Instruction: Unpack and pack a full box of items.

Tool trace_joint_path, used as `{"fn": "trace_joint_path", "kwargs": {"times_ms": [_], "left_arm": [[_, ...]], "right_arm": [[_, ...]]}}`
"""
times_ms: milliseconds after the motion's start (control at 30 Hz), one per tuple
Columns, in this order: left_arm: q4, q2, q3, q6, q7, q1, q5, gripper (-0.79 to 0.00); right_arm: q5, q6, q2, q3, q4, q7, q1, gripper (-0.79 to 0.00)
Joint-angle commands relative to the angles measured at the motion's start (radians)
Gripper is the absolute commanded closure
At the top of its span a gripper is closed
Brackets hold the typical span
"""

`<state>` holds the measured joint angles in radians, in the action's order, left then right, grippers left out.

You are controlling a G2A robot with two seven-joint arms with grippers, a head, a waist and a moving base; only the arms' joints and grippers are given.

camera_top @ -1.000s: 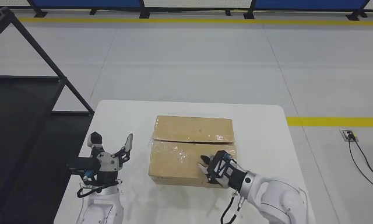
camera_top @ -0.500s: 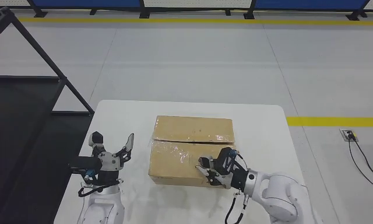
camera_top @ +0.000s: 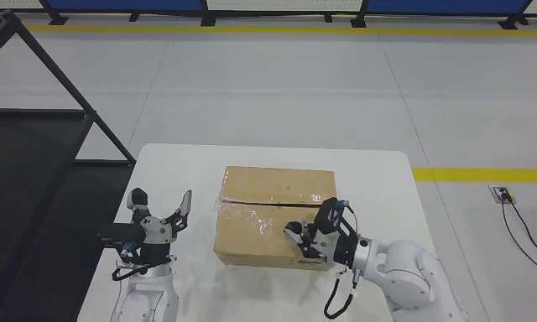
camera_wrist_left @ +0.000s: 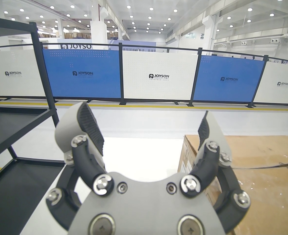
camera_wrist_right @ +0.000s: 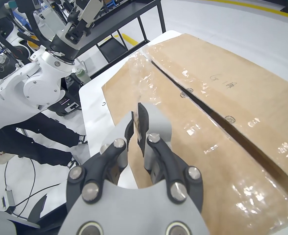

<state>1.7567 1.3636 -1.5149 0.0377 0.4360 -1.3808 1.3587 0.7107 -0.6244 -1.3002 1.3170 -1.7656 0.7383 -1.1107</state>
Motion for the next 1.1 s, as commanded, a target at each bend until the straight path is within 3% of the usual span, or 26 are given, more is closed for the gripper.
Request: {"fn": "trace_joint_path", "kwargs": {"times_ms": [0, 300, 533, 733, 900, 1067], "left_arm": [[-0.002, 0.000, 0.000, -0.001, 0.000, 0.001, 0.001, -0.785], [-0.016, -0.001, -0.004, -0.013, 0.006, 0.002, -0.004, -0.785], [-0.014, -0.009, -0.038, -0.074, 0.006, -0.022, 0.003, -0.785], [-0.004, -0.027, -0.084, -0.227, 0.008, -0.073, 0.069, -0.785], [0.019, -0.049, -0.121, -0.432, -0.024, -0.126, 0.126, -0.785], [0.027, -0.060, -0.134, -0.492, -0.063, -0.141, 0.166, -0.785]], "right_arm": [[-0.017, 0.017, 0.003, -0.003, -0.005, 0.017, 0.004, 0.000], [-0.065, 0.038, 0.011, -0.026, -0.052, 0.014, 0.006, 0.000], [-0.076, 0.086, 0.011, -0.073, -0.069, -0.013, 0.037, 0.000], [-0.061, 0.099, 0.010, -0.116, -0.083, -0.029, 0.066, 0.000], [-0.044, 0.102, 0.011, -0.124, -0.090, -0.022, 0.074, 0.000], [-0.044, 0.102, 0.011, -0.124, -0.090, -0.022, 0.074, 0.000]]}}
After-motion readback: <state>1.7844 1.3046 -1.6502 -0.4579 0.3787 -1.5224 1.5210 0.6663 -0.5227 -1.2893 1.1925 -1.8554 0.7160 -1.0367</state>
